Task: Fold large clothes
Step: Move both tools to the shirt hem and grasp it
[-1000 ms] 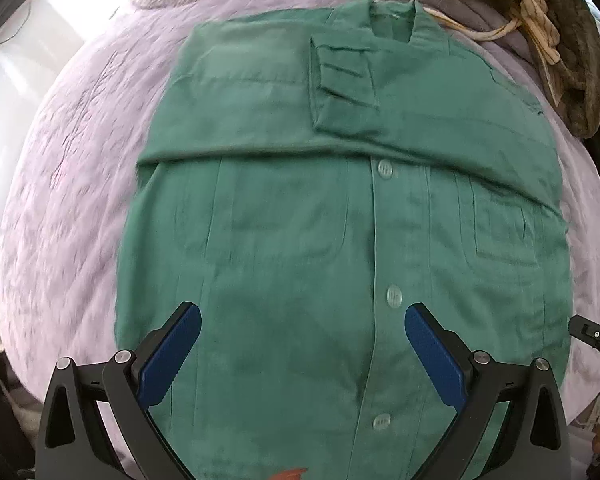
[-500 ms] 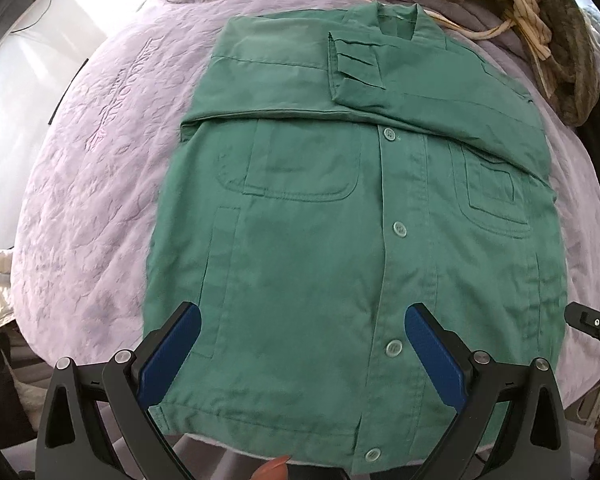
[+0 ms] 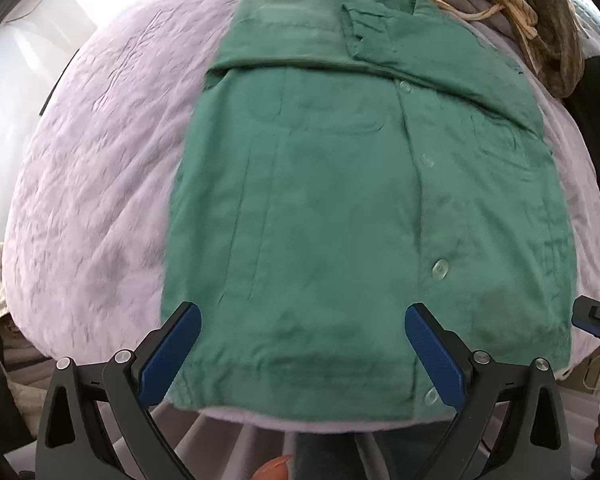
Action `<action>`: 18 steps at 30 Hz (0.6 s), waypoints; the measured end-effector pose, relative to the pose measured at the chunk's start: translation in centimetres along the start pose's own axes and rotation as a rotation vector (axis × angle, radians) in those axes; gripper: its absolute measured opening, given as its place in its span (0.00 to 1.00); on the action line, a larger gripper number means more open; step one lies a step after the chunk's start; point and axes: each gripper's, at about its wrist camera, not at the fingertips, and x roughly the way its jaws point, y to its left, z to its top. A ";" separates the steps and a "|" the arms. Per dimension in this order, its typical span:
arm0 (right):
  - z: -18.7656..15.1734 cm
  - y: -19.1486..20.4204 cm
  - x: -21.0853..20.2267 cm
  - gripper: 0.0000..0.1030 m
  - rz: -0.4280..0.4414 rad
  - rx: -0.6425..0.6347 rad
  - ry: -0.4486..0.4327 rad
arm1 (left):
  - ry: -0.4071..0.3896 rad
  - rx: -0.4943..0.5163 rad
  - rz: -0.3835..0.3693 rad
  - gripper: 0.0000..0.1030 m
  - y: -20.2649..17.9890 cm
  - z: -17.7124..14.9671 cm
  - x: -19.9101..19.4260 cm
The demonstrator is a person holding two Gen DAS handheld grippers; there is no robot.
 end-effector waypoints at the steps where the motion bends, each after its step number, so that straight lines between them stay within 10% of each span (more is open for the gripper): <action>1: -0.4 0.1 0.1 1.00 0.004 0.001 0.000 | -0.006 0.000 0.016 0.99 0.4 -0.6 0.0; 18: -4.0 -7.3 -3.0 1.00 0.009 0.171 -0.160 | 0.006 -0.076 -0.063 0.99 7.5 -5.4 1.0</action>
